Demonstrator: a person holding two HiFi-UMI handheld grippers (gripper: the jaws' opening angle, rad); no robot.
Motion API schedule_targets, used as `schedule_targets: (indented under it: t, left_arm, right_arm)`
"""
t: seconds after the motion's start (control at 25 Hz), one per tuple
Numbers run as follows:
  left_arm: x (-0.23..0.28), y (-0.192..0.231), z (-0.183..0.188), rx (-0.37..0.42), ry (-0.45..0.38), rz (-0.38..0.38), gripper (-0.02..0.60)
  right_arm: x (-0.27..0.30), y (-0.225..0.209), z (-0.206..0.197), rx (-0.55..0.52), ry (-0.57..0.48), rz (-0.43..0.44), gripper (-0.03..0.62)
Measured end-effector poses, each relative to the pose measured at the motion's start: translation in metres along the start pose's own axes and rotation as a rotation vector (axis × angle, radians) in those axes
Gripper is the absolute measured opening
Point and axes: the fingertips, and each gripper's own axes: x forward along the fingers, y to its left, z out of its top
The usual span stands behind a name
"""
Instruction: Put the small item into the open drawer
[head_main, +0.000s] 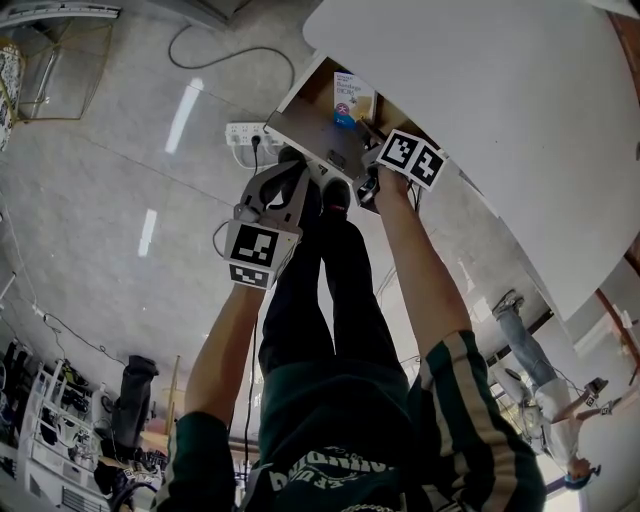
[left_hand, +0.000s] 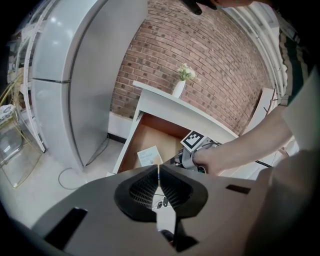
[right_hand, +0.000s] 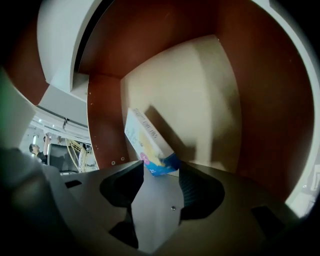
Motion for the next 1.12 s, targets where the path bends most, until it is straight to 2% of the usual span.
schedule_targets:
  t: [0.32,0.52,0.72,1.0,1.12]
  left_arm:
    - [-0.001,0.008,0.006,0.011,0.001,0.006,0.025]
    - [-0.005,-0.004,0.018,0.036,-0.008,0.005,0.025]
    - [-0.013,-0.017,0.034,0.053,-0.027,0.011,0.025]
    - [-0.032,-0.035,0.049,0.061,-0.044,0.034,0.025]
    - [-0.045,-0.044,0.056,0.060,-0.053,0.047,0.025]
  right_arm:
    - [-0.003,0.008,0.004,-0.021,-0.008,-0.006,0.217]
    - [-0.026,0.016,0.004,-0.062,-0.075,-0.020,0.138]
    - [-0.053,0.027,0.003,-0.112,-0.131,0.012,0.064]
    - [-0.096,0.039,-0.003,-0.129,-0.164,0.089,0.035]
    - [-0.120,0.043,-0.009,-0.169,-0.177,0.100,0.028]
